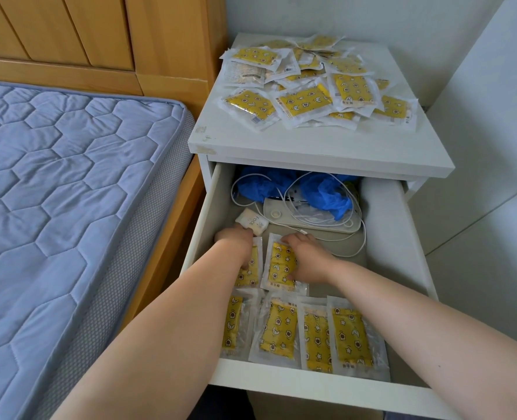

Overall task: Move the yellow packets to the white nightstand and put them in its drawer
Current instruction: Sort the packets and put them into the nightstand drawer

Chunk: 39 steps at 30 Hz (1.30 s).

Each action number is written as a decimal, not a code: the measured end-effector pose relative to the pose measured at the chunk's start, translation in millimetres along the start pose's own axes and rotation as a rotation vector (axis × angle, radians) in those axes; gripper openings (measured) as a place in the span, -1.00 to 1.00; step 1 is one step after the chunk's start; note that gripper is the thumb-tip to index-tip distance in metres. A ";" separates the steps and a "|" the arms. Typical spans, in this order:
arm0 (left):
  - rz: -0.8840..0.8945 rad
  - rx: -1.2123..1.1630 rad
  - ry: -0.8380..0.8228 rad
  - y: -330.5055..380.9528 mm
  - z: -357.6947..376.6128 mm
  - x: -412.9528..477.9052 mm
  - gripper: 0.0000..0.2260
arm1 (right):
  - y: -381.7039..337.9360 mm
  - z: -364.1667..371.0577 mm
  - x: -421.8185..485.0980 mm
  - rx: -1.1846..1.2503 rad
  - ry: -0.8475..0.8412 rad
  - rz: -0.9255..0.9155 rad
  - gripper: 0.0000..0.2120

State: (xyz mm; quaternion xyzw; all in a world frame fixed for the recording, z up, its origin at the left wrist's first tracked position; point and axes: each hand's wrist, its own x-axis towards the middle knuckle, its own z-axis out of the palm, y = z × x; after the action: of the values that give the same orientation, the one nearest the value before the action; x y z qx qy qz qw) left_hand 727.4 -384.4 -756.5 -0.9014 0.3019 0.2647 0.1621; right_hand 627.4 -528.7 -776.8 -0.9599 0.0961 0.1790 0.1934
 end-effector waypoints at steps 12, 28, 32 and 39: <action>0.065 -0.006 -0.022 -0.4 -4.0 -4.0 -0.39 | -9.5 -1.8 -6.4 -0.214 -0.107 -0.087 -0.09; 0.275 -0.268 0.494 14.8 -86.6 -56.6 -0.71 | -15.1 -128.7 -68.0 -0.068 0.423 -0.146 -0.61; 0.300 -0.451 0.691 11.1 -114.0 -79.5 -0.75 | -14.6 -158.8 -76.9 -0.027 0.533 -0.147 -0.67; 0.316 -0.648 0.943 8.9 -151.3 -82.8 -0.76 | 3.7 -183.1 -66.9 0.025 0.625 -0.079 -0.61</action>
State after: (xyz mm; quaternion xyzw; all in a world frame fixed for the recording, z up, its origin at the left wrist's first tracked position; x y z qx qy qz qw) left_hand 723.1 -421.7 -588.0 -0.8693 0.3758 -0.0646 -0.3145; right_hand 621.2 -598.7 -594.9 -0.9689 0.1158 -0.1338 0.1728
